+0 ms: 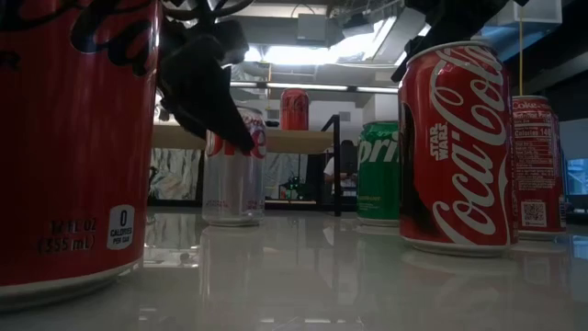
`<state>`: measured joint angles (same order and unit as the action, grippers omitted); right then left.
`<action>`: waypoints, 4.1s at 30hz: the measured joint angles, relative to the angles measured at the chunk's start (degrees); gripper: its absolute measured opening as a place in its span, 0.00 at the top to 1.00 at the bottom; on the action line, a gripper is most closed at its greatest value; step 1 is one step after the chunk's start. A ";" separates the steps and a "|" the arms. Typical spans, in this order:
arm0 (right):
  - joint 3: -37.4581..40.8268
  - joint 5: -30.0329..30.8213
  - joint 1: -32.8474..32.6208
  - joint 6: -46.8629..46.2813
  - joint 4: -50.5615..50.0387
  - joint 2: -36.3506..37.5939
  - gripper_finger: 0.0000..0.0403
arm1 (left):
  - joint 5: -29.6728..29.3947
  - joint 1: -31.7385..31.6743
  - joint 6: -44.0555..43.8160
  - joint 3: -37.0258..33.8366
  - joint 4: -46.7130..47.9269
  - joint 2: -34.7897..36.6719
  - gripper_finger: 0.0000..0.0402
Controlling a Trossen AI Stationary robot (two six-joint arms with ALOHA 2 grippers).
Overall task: Place canned beverage on shelf
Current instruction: Put the top silver soda can on the shelf
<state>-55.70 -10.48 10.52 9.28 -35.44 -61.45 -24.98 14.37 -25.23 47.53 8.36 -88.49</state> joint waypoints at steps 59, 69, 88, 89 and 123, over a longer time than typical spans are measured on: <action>-0.02 -0.02 -0.02 0.01 1.95 0.00 0.04 | 31.19 -53.50 31.70 34.60 26.70 2.41 0.29; -0.02 -0.02 -0.02 0.02 1.97 0.00 0.04 | 33.38 -58.89 32.44 34.62 23.74 -1.47 0.29; -0.04 -0.02 -0.02 0.55 6.02 0.00 0.04 | 33.13 -60.76 32.89 34.62 23.32 -1.49 0.29; -0.04 -0.02 -0.02 1.21 6.05 0.00 0.04 | 33.06 -60.76 33.03 34.62 23.32 -1.51 0.29; -0.04 -0.04 -0.02 1.70 5.79 0.00 0.04 | 31.86 -59.93 32.92 32.87 22.08 -1.51 0.19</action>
<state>-55.75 -10.52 10.50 10.98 -29.65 -61.45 6.88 -45.56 7.68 80.40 30.44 -90.00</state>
